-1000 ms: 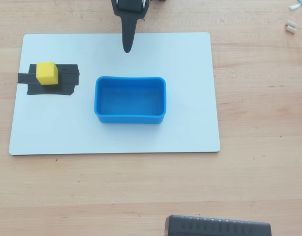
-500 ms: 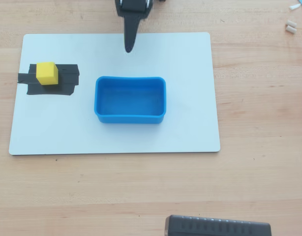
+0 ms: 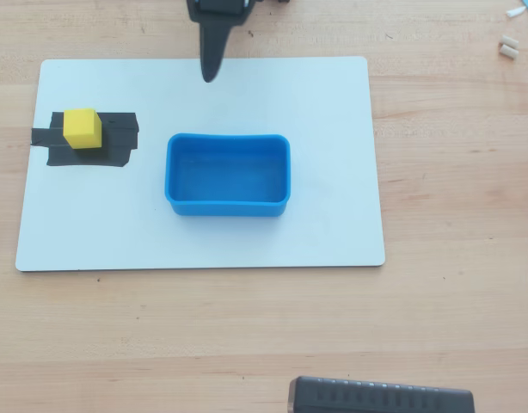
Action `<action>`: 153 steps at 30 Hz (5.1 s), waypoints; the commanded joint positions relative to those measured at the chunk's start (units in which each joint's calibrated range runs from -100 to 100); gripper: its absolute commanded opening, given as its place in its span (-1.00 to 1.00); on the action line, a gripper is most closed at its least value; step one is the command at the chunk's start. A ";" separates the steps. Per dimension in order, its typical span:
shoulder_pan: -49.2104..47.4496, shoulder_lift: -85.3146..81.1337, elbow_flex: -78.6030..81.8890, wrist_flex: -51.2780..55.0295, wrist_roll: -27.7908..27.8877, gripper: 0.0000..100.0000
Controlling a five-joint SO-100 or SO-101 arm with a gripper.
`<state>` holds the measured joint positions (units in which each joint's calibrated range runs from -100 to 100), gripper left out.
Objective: Pick up yellow cube and drop it in the blue rectangular bin
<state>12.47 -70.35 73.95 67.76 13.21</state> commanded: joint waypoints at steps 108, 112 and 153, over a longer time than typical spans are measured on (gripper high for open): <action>-9.90 82.29 -99.40 31.01 -6.59 -0.83; -11.01 82.38 -98.31 30.34 -7.47 -0.83; -6.38 -2.34 -7.22 5.24 -5.37 -1.00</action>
<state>5.48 -66.09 60.02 76.33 6.81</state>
